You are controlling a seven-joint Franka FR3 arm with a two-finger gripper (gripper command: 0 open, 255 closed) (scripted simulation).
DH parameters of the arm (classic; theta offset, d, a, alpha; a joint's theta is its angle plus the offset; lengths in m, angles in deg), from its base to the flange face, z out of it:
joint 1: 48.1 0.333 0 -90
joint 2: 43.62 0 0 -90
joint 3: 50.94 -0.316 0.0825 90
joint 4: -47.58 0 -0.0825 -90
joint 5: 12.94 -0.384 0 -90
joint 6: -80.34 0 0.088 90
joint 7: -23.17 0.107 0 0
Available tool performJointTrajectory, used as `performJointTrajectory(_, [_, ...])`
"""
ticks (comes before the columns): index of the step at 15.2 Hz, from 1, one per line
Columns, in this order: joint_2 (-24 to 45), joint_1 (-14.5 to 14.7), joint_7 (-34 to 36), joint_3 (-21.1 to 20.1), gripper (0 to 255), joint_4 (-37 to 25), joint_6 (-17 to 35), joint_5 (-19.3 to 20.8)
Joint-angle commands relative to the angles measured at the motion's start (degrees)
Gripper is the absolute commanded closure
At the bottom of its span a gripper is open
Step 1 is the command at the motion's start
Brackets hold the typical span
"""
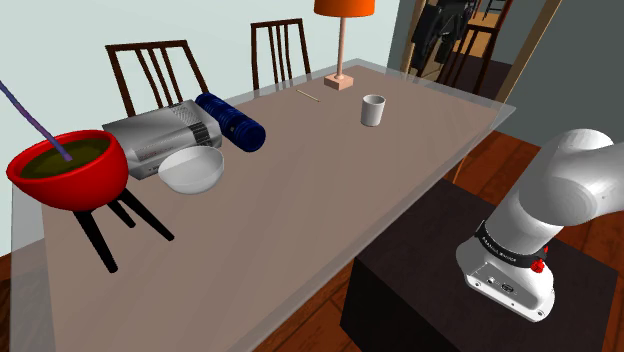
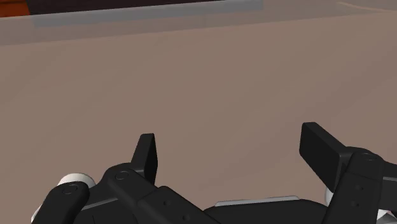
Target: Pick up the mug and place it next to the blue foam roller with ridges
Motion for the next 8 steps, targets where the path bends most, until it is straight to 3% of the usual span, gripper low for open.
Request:
performJointTrajectory(1, [0.0,0.0,0.0,0.0,0,0.0,0.0,0.0])
performJointTrajectory(8, [9.05,-1.38,-7.09,4.04,0,2.22,10.12,4.04])
